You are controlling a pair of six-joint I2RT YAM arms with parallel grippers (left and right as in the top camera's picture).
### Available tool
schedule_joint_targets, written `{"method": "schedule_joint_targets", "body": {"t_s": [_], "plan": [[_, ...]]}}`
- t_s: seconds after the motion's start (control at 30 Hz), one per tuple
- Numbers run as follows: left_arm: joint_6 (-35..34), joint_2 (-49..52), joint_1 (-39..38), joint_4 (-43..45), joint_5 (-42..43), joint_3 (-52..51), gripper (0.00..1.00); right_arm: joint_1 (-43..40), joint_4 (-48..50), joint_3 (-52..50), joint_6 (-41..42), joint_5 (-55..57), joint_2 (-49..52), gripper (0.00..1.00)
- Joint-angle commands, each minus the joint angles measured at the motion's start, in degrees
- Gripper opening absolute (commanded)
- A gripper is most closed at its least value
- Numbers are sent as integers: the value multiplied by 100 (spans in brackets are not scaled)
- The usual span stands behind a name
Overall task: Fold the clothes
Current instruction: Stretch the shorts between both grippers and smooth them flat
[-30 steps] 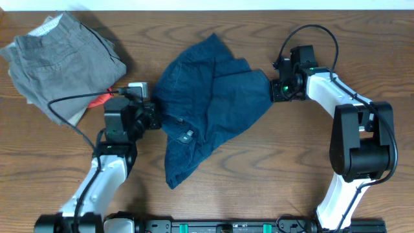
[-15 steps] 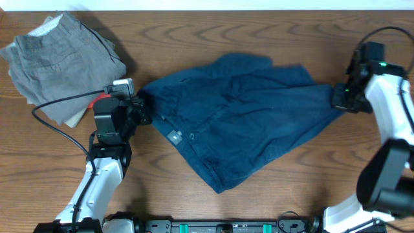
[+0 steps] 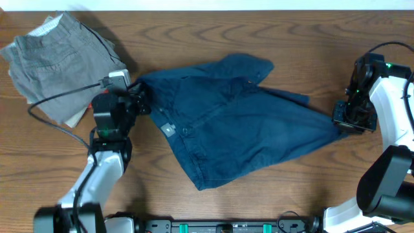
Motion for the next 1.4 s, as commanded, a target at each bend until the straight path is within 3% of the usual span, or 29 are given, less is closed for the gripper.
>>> {"method": "schedule_joint_targets", "body": {"t_s": [0.0,0.03,0.07,0.1,0.17,0.23,0.33,0.43,0.7,0.9,0.97,1.0,1.07,1.13,1.37], "plan": [[-55,380,22,-175,164,505,46,-9,-125,35,76,-199,13,33],[-55,459,22,-411,291,645,56,-9,-118,35,74,-260,13,39],[-52,507,22,-726,435,785,88,-11,-90,35,72,-280,13,46],[-55,527,22,-1086,575,911,98,-9,7,37,50,-282,13,54],[-55,501,22,-1956,785,1110,98,-11,402,39,-109,-468,13,68],[-57,468,22,-2621,1012,1172,98,4,986,39,-356,-914,13,73],[-81,463,9,-3523,1484,1169,98,129,2085,39,-1069,-2214,13,72],[-74,466,-98,-4232,1519,1167,98,428,3080,35,-1327,-2763,55,72],[-74,516,-560,-4492,1510,1108,97,1569,4382,35,-2177,-2686,846,77],[-76,682,-754,-4496,1429,1106,98,2015,5324,35,-2028,-1834,1731,79],[-76,726,-796,-4494,1427,1106,98,2079,5716,35,-1985,-1836,1923,72],[-74,739,-811,-4492,1427,1106,98,2092,5847,35,-1976,-1812,1961,62],[-74,739,-815,-4492,1427,1106,98,2096,6065,39,-1969,-1786,1956,25],[-74,739,-815,-4492,1423,1106,98,2070,6124,83,-1851,-1622,1814,3],[-72,739,-815,-4463,1314,1106,98,1725,5687,133,-1615,-1032,570,1]]}}
